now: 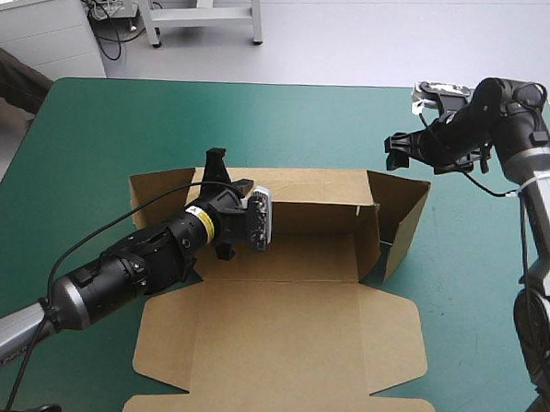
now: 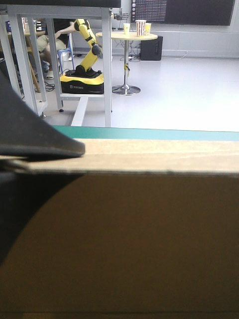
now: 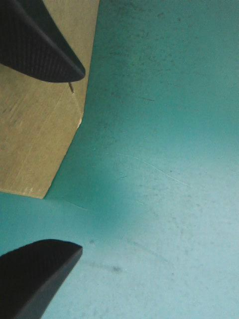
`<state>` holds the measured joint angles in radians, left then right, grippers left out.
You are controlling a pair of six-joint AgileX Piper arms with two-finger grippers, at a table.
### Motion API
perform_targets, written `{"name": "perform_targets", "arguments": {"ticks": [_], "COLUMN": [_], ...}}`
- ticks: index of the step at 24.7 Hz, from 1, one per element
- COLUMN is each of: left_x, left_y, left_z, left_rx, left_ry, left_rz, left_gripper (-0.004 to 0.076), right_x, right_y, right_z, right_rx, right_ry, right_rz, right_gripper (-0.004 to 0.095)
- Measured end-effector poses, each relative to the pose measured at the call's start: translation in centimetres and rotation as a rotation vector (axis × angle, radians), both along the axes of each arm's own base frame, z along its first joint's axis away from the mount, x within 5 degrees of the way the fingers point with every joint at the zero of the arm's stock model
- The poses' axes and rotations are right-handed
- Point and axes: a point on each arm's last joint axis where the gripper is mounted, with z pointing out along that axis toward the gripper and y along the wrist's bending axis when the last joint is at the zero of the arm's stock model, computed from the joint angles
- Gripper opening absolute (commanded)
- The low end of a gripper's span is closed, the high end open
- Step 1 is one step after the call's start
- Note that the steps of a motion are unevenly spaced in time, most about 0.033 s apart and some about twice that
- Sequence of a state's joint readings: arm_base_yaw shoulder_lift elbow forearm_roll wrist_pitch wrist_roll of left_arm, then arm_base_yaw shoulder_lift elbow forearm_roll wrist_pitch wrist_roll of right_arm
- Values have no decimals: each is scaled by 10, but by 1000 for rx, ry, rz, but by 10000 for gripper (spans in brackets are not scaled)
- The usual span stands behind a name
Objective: Fold the box
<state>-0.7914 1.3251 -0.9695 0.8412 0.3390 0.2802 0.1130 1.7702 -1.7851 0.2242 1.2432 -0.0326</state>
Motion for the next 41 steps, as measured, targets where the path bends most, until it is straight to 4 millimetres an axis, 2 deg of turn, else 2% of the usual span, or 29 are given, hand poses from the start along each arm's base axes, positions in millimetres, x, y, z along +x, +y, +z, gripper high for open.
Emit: {"name": "perform_targets", "arguments": {"ticks": [3, 14, 24, 30, 41], "left_x": [0, 0, 0, 0, 0], "left_y": [0, 0, 0, 0, 0], "left_z": [0, 0, 0, 0, 0], "left_rx": [1, 6, 6, 5, 3], "left_ry": [1, -2, -2, -3, -4], "left_rz": [1, 2, 2, 1, -2], "left_gripper": [-32, -32, -32, -32, -32], "right_x": [-7, -49, -83, -106, -110], "right_y": [1, 1, -2, 2, 9], "right_z": [-8, -4, -31, -29, -24], "right_rx": [11, 19, -4, 53, 124], "right_ry": [34, 28, 17, -51, -74], "right_rz": [19, 127, 205, 278, 328], "right_gripper": [792, 792, 792, 792, 792]}}
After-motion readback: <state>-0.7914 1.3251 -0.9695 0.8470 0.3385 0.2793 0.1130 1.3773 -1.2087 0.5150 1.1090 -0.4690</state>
